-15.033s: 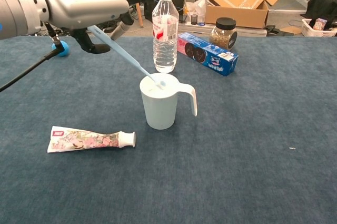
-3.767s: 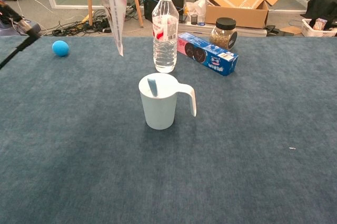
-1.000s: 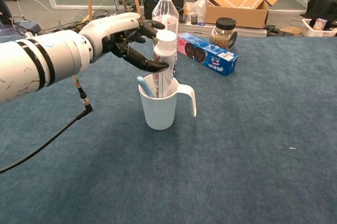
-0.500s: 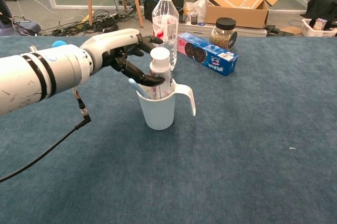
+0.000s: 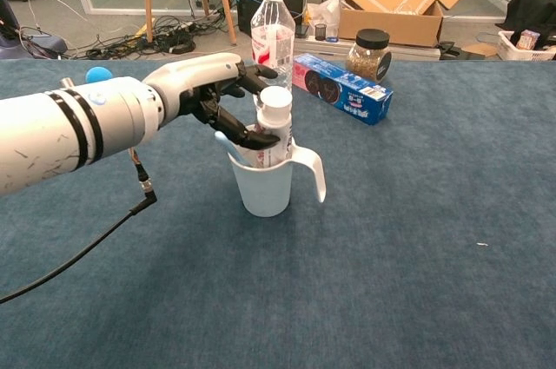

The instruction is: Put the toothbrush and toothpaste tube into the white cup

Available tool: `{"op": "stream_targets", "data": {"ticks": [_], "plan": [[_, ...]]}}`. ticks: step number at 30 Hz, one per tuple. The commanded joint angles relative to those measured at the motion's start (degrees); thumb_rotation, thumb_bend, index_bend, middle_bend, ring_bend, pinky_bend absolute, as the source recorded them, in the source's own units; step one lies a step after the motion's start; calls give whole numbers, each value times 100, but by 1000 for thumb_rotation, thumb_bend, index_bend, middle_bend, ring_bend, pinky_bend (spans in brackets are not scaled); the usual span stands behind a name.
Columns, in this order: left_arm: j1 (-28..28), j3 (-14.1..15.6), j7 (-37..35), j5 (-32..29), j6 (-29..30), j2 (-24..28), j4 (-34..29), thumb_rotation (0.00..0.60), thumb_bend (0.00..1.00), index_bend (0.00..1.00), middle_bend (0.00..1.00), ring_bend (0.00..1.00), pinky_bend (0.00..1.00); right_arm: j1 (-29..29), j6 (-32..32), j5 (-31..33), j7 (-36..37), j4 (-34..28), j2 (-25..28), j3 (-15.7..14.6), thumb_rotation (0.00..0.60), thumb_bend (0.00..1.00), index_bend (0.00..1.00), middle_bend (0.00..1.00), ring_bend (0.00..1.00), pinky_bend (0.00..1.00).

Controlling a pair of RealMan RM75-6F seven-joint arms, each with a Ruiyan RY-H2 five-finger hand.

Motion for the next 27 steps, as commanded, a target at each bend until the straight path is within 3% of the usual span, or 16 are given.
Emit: {"op": "stream_targets", "data": {"ticks": [1,13,27], "plan": [[-16,-3,40,-31,16,-17,1,600,460,559,32,10,54,0,1,1,10,1,2,1,600,109,353,226,186,446],[-32,-11,99,-41,64,-53,-35,600,460,393,32,11,54,2,-4,5,14,3,5,2,600,109,353,226,186,446],[26,6,135,-2,154,21,-157,600,460,362,32,12,53,4,-6,4,10,8,3,2,600,109,353,226,186,446]]}}
